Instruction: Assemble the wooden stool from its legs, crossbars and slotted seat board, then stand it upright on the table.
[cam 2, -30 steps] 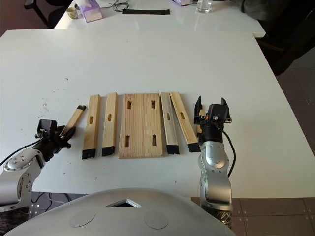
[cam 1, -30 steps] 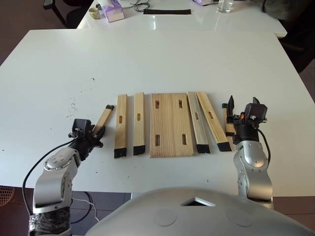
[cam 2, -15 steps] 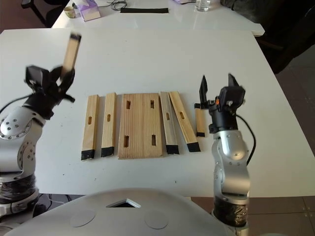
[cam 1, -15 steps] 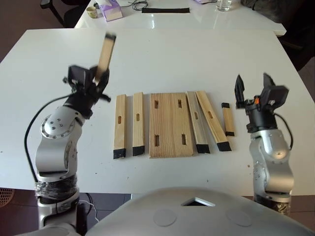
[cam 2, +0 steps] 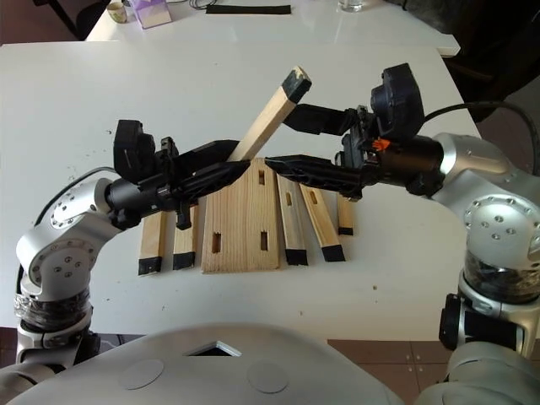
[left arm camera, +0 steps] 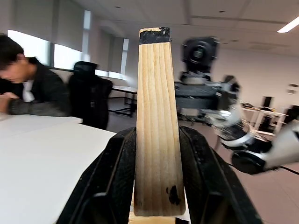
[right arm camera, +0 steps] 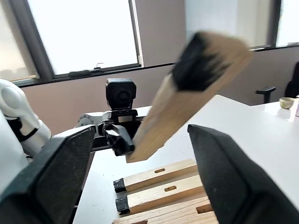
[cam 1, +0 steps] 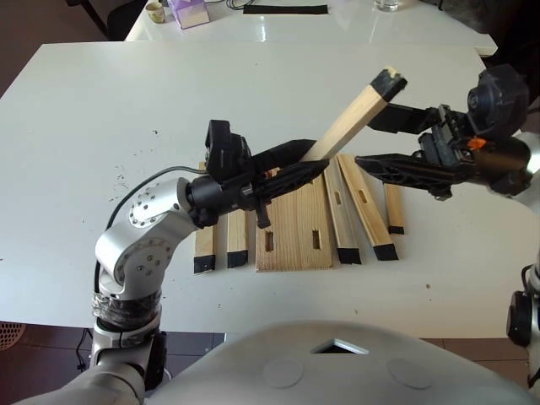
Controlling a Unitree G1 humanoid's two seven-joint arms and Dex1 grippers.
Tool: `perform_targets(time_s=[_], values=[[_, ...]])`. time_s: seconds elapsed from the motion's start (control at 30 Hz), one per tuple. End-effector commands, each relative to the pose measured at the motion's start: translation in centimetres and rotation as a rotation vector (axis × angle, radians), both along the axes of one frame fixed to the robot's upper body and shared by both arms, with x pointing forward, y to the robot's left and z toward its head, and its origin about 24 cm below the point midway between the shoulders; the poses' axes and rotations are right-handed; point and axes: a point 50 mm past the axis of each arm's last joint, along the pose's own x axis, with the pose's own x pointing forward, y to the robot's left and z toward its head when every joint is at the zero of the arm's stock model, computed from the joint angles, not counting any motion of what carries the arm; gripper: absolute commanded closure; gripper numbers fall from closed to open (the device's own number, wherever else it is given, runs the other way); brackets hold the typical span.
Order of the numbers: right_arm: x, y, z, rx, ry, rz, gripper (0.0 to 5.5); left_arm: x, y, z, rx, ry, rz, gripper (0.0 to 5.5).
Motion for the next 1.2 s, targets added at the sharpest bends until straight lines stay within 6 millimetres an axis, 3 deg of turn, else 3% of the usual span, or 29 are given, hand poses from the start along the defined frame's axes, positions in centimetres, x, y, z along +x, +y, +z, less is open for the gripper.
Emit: perform_targets(time_s=[0.03, 0.17, 0.43, 0.7, 0.9, 1.03, 1.13, 1.2], values=[[0.2, 0.2, 0.4, -0.019, 0.011, 0.053, 1.85, 0.0, 0.3, 0.3, 0.032, -0.014, -0.06, 4.21], [0.3, 0.4, 0.4, -0.01, 0.004, 0.052, 1.85, -0.1, 0.1, -0.1, 0.052, -0.026, -0.068, 4.21], [-0.3, 0.5, -0.1, -0.038, 0.011, 0.101, 3.09, -0.4, -0.4, -0.1, 0.043, -0.023, -0.098, 4.21], [0.2, 0.5, -0.3, -0.077, -0.016, 0.138, 4.19, -1.0, -0.4, -1.4, 0.079, 0.015, -0.122, 4.21], [0.8, -0.4, -1.2, -0.217, -0.087, 0.068, 4.19, 0.3, 0.1, -2.0, 0.147, -0.009, -0.027, 4.21], [2.9, -2.6, -1.3, -0.373, -0.215, -0.08, 4.2, 2.8, 1.7, -5.1, 0.409, -0.036, 0.18, 3.27], [4.2, -4.1, -1.8, -0.484, -0.298, -0.153, 4.2, 4.3, 3.2, -6.6, 0.502, -0.06, 0.316, 2.77], [4.4, -4.7, -2.9, -0.558, -0.315, -0.143, 4.2, 4.4, 3.6, -7.2, 0.52, -0.07, 0.336, 2.75]])
